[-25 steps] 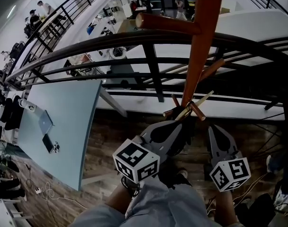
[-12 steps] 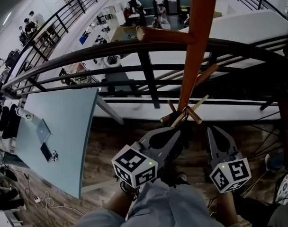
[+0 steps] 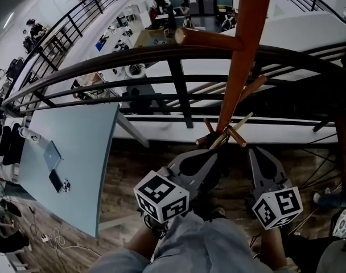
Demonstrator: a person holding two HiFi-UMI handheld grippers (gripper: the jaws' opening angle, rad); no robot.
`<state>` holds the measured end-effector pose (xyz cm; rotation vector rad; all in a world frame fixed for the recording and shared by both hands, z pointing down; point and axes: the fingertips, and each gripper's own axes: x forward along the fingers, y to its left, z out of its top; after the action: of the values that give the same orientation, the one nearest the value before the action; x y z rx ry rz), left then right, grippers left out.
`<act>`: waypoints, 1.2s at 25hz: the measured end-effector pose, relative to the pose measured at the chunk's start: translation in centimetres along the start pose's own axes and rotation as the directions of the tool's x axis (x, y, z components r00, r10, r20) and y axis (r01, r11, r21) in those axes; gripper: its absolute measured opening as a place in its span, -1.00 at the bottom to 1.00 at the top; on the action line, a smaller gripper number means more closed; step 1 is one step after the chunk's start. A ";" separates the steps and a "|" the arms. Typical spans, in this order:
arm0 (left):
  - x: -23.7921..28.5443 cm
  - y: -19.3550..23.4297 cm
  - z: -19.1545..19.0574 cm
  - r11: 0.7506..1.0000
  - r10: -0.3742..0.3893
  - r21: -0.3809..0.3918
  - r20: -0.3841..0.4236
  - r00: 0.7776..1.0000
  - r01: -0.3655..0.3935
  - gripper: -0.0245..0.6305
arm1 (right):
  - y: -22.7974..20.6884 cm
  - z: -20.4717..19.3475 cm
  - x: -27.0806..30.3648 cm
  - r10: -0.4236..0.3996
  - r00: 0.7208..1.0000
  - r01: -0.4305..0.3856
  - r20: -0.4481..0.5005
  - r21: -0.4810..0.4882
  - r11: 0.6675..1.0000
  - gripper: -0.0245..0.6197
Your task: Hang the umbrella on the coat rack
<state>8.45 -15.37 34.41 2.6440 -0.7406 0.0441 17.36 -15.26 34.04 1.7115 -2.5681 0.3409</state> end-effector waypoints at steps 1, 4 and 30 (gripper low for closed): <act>0.0 0.0 0.0 1.000 0.000 -0.001 -0.001 1.000 0.000 -0.91 | 0.0 0.0 0.0 0.000 1.000 0.000 0.000 0.000 1.000 -0.92; 0.1 0.2 -0.1 1.000 -0.002 -0.004 -0.005 1.000 0.002 -0.91 | -0.1 0.0 0.2 -0.001 1.000 0.001 0.000 0.005 1.000 -0.92; 1.0 0.2 -0.8 1.000 -0.001 -0.012 -0.018 1.000 0.001 -0.91 | -0.8 -0.9 0.4 0.005 1.000 -0.004 -0.018 0.016 1.000 -0.92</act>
<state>9.28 -15.75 35.34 2.6288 -0.7317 0.0623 17.82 -15.75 35.08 1.7003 -2.5643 0.3764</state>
